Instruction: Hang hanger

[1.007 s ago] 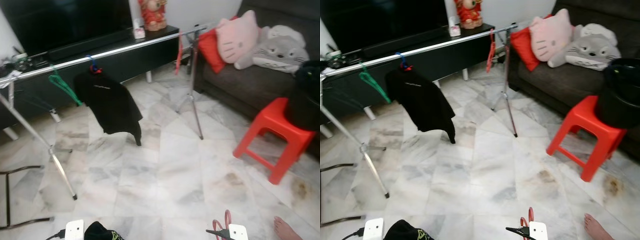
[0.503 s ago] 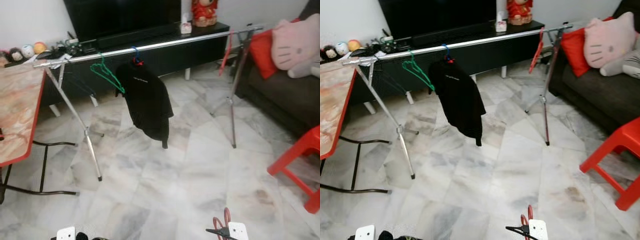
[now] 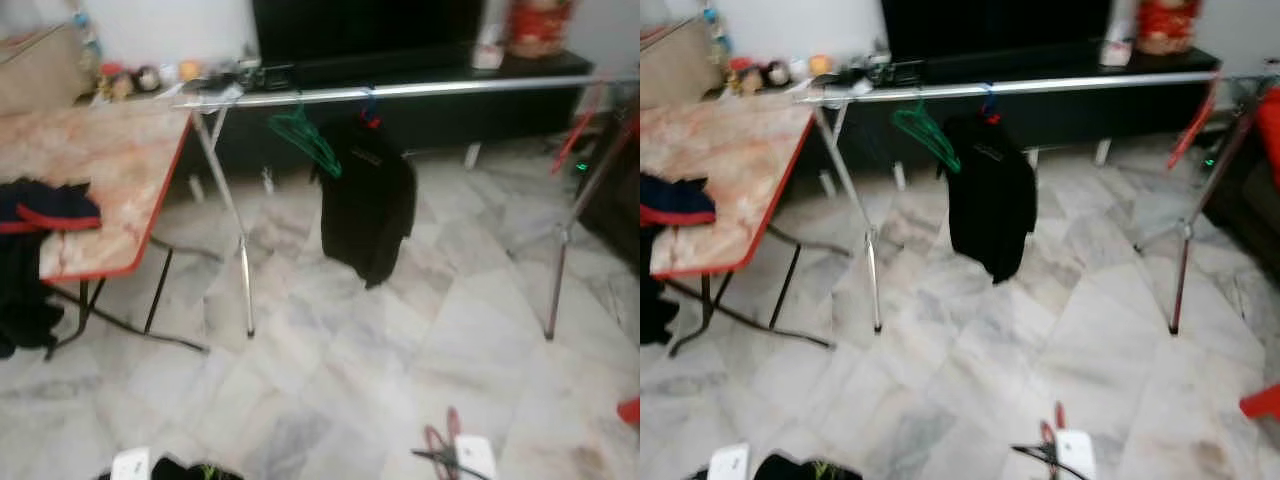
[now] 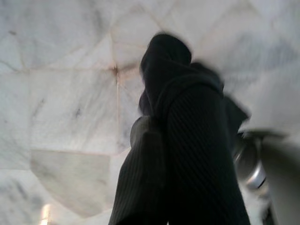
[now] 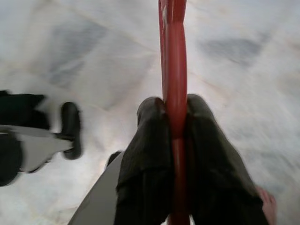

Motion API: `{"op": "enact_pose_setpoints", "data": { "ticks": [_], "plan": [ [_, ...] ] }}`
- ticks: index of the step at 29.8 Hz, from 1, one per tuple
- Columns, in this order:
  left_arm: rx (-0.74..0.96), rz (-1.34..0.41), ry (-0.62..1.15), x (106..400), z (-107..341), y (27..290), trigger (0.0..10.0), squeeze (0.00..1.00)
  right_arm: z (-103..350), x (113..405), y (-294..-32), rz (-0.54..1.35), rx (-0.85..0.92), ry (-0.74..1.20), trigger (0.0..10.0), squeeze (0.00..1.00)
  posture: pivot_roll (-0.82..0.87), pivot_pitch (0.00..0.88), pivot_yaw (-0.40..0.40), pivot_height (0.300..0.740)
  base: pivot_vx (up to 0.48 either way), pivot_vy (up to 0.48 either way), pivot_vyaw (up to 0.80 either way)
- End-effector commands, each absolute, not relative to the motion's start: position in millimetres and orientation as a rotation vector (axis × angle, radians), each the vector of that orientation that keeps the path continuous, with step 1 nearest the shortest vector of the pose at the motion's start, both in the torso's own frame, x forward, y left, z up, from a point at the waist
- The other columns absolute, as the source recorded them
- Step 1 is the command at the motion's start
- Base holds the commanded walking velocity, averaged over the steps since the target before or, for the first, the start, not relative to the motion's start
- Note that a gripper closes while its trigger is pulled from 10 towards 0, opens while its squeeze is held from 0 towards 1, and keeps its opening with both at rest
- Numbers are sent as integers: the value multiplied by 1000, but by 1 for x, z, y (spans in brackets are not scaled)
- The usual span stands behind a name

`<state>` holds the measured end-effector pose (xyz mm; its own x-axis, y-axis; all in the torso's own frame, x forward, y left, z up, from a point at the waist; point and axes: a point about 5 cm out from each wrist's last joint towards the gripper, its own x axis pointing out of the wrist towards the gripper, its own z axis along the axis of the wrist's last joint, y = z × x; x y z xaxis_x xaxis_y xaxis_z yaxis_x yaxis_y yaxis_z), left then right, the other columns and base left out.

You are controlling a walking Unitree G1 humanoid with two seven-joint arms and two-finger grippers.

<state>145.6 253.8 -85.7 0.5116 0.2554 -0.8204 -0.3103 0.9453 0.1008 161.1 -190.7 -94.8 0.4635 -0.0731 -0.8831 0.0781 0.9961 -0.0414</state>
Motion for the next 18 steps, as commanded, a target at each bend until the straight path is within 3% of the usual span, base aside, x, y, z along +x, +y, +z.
{"op": "enact_pose_setpoints", "data": {
  "ticks": [1,6,18],
  "plan": [
    [-56,341,963,149,-83,256,10000,0,-97,155,-195,-103,4,1107,10000,0,-75,0,76,740,0,0,800],
    [-41,333,962,150,-83,256,10000,0,-96,155,-196,-100,-1,1106,10000,0,-73,0,70,740,0,0,800],
    [41,277,595,197,-48,261,10000,0,-97,154,-196,-104,17,1116,10000,0,-69,0,63,740,0,0,0]
  ]
}}
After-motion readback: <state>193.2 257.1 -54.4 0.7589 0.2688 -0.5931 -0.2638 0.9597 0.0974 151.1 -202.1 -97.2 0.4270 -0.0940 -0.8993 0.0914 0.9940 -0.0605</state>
